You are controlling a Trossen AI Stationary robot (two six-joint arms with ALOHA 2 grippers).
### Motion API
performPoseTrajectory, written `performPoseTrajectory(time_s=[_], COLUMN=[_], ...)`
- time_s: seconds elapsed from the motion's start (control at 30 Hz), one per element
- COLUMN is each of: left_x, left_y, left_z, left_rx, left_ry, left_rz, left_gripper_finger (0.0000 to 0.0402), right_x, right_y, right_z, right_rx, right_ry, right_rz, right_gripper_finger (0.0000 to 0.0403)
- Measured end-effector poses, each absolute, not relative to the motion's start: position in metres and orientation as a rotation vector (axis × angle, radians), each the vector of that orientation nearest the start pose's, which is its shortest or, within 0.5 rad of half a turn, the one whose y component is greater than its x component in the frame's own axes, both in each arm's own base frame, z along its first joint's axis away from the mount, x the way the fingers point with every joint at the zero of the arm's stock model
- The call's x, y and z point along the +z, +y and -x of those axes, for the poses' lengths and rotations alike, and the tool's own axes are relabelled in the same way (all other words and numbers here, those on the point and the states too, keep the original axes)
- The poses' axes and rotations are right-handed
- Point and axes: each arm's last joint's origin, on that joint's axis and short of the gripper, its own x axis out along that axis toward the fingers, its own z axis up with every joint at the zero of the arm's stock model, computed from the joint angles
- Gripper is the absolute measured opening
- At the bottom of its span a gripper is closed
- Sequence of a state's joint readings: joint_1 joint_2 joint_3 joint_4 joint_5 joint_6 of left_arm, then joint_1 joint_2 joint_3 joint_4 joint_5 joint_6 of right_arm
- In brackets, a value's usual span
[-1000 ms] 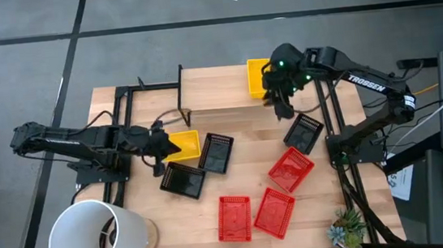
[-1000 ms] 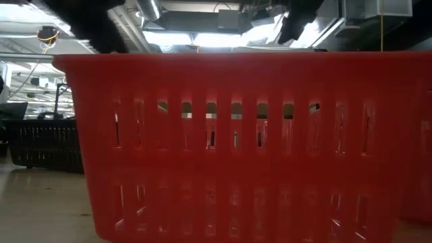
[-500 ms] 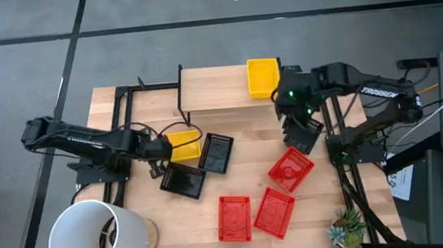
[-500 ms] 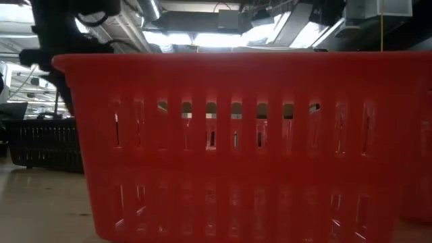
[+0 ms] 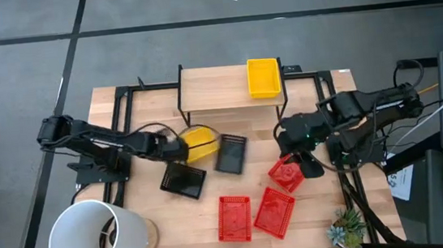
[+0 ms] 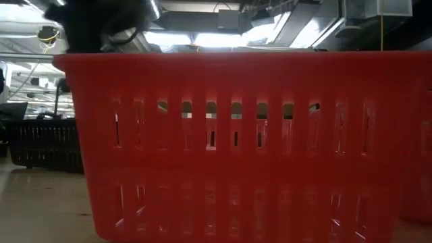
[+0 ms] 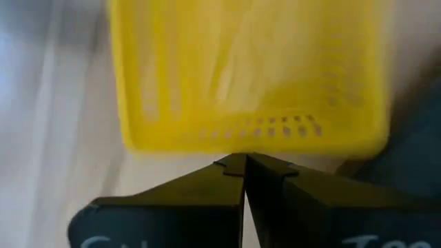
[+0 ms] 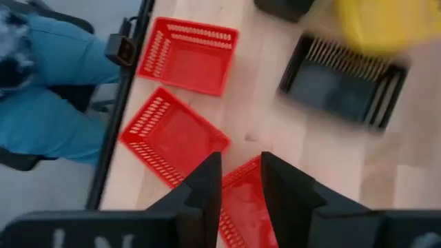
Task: Stack baskets on shelf by color
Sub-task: Stack the yellow basket on top of the yellow baskets on the shelf
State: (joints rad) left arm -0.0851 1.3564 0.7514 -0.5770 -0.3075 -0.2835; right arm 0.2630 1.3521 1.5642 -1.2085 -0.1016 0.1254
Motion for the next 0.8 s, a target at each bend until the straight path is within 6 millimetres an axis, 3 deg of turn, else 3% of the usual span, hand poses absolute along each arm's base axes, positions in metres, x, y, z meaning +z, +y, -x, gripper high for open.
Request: performPoseTrajectory(time_s=[0.17,0.3,0.57,0.8], left_x=[0.215,0.235,0.246,0.266], left_y=[-0.030,-0.044,-0.063,-0.068], left_z=[-0.273,-0.275,-0.237,-0.198], left_rx=[0.207,0.164,0.061,0.015], left_ry=[0.922,0.933,1.168,1.060], left_rz=[-0.061,-0.086,-0.197,-0.200], left_gripper_finger=[0.0000,0.0000,0.0000,0.0000], right_x=[0.392,0.380,0.306,0.259], right_y=[0.071,0.072,0.087,0.089], right_z=[-0.235,-0.249,-0.299,-0.341], right_rx=[0.171,0.060,0.098,0.021], right_ry=[0.962,0.892,0.780,0.795], right_rz=[0.044,0.067,0.115,0.134], right_gripper_finger=[0.0100,0.0100,0.0100,0.0099])
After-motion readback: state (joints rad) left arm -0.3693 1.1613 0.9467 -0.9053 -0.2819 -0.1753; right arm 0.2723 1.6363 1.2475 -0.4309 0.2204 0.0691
